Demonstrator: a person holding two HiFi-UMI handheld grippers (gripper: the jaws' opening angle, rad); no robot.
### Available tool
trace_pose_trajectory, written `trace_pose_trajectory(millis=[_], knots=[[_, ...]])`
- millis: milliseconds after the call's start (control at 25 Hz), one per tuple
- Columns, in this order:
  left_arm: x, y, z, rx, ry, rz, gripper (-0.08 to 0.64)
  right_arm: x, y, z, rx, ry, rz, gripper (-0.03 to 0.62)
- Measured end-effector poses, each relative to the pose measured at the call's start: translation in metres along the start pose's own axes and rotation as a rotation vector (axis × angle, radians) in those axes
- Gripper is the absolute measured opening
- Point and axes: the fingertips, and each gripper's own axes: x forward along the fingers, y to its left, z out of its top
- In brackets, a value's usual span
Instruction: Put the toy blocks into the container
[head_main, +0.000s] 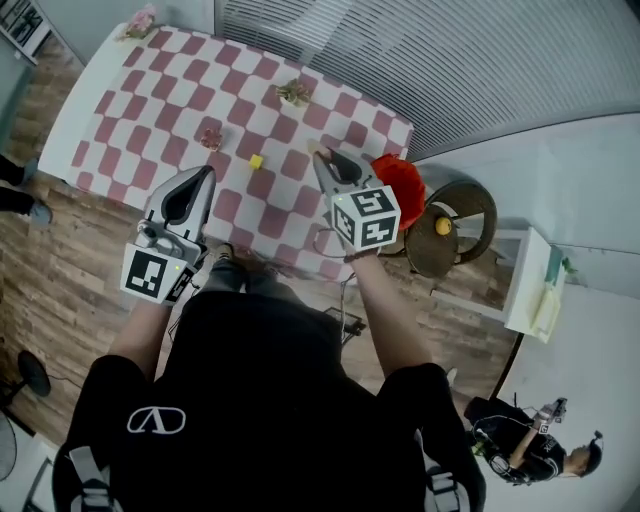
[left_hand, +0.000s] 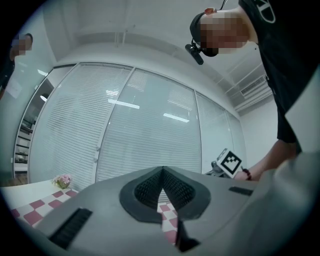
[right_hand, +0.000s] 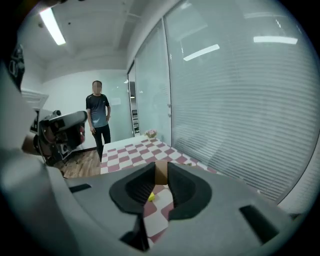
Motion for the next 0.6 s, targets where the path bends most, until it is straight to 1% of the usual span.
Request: trace_pose_trajectory(millis=[160,240,320,440,520,600], knots=[[0.014,-0.01,0.006,0.022,-0.014,-0.041,0.005,-0.04,0.015,0.028,-0.109,-0.179,-0.08,0.071],[0.016,-0.014,-0.002,0.024,0.011,-0.068,0.005,-0.058,0.024,0.037,-0.156,-0.26,-0.12,0.071],[0.018,-0.018,-0.008,0.028,0.031,-0.089,0.005,-0.072,0.032,0.042,-0.192,-0.317,-0.144,0.071],[0.026,-0.024,0.001,0.029,0.004,-0.097,0.005,-0.084,0.036,0.039,-0.208,-0.34,-0.17,0.071],[0.032,-0.028,0.014,0.026,-0.03,-0.092,0.005,-0.089,0.033,0.04,-0.197,-0.35,-0.188,0.071],[0.034,-0.029,0.015,0.021,-0.035,-0.092,0.005,-0.095,0.023,0.042,-0.181,-0.359,-0.217,0.071]])
